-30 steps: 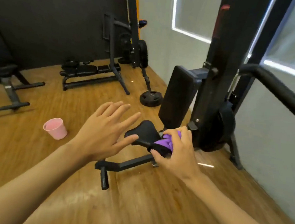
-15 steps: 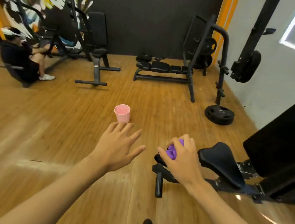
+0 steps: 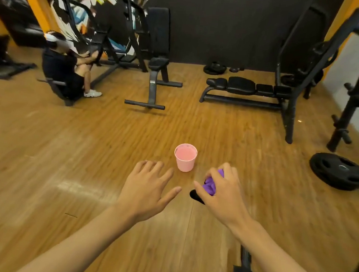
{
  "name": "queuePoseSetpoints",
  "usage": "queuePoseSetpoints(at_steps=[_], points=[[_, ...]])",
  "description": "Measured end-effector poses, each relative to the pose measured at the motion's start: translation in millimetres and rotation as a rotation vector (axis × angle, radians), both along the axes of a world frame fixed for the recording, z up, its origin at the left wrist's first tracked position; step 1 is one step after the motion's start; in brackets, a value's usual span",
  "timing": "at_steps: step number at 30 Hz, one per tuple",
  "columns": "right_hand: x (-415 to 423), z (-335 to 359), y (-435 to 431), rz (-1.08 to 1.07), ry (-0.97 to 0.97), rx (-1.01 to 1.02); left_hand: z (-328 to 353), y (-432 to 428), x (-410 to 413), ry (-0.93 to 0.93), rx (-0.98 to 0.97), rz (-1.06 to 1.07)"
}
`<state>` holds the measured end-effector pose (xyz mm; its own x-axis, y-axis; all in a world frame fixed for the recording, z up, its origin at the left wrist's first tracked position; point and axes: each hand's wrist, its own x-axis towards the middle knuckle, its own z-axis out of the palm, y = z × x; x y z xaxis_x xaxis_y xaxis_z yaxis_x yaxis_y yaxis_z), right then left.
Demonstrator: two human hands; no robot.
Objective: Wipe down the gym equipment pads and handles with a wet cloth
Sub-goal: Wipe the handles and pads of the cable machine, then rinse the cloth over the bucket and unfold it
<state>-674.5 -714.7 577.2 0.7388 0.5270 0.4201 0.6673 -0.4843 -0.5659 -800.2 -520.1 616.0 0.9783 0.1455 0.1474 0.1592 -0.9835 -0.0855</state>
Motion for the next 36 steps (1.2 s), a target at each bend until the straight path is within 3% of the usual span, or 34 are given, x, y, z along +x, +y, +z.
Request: queuePoseSetpoints(at_steps=[8, 16, 23, 30, 34, 36], points=[[156.6, -35.1, 171.2, -0.071, 0.037, -0.054, -54.5, 180.9, 164.4, 0.016, -0.027, -0.061], [302.4, -82.1, 273.6, -0.175, 0.124, -0.082, -106.8, 296.6, 334.6, 0.037, -0.069, -0.228], [460.0, -180.0, 349.7, -0.115, 0.241, -0.061, -198.1, 365.1, 484.1, 0.094, -0.055, -0.21], [565.2, -308.4, 411.9, -0.068, 0.28, -0.09, -329.4, 416.3, 603.8, 0.096, -0.112, -0.227], [599.9, -394.5, 445.2, -0.016, 0.354, -0.091, -433.2, 446.7, 652.0, 0.17, -0.296, -0.134], [615.4, -438.4, 460.0, 0.023, 0.43, -0.018, -489.3, 453.7, 676.4, 0.217, -0.694, 0.009]])
